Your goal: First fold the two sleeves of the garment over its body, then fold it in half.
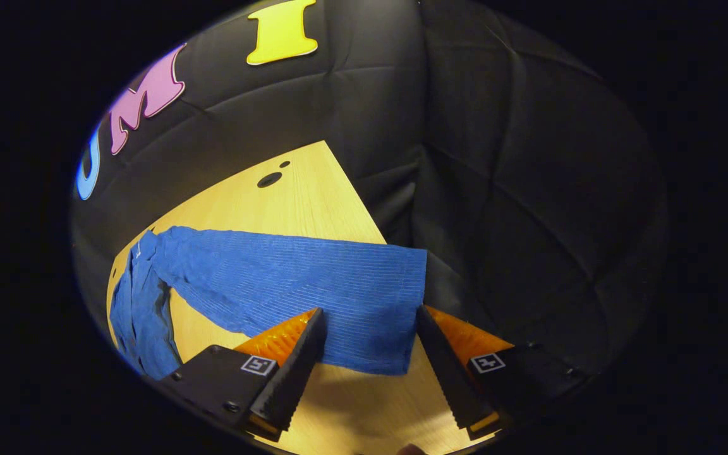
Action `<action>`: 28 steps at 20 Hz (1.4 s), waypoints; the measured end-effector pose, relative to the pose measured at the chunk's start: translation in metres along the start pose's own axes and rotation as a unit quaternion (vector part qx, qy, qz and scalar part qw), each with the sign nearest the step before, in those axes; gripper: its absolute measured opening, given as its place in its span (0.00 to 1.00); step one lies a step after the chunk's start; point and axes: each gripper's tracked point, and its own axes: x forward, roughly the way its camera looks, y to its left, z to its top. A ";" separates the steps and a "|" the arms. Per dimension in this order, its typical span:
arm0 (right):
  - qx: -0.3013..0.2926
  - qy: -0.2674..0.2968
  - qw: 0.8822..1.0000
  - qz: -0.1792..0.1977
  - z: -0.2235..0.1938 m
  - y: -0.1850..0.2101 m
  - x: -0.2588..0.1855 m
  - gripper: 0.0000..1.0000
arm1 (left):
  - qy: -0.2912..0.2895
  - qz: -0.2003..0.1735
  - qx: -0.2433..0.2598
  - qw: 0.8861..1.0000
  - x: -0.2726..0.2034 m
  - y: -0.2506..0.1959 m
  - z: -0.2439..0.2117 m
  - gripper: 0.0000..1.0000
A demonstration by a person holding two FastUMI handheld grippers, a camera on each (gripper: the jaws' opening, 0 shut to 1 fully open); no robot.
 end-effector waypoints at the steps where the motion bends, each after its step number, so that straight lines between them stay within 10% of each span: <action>1: -0.007 0.000 1.000 -0.011 -0.003 -0.004 0.004 0.93 | 0.004 -0.001 -0.003 1.000 0.000 0.000 -0.003 0.82; 5: 0.001 0.007 1.000 -0.023 -0.007 -0.010 0.000 0.41 | 0.012 0.003 -0.003 1.000 0.002 0.005 -0.007 0.82; 10: 0.023 0.020 0.999 -0.008 -0.012 -0.003 -0.001 0.22 | 0.007 -0.004 0.005 1.000 0.002 0.005 -0.004 0.82; 11: 0.022 0.018 1.000 -0.010 -0.009 -0.003 0.001 0.02 | 0.008 -0.006 0.008 1.000 0.001 0.005 -0.005 0.82; 28: -0.042 -0.123 0.991 0.035 0.018 0.083 -0.145 0.02 | -0.047 -0.056 0.014 0.997 -0.047 0.041 0.016 0.82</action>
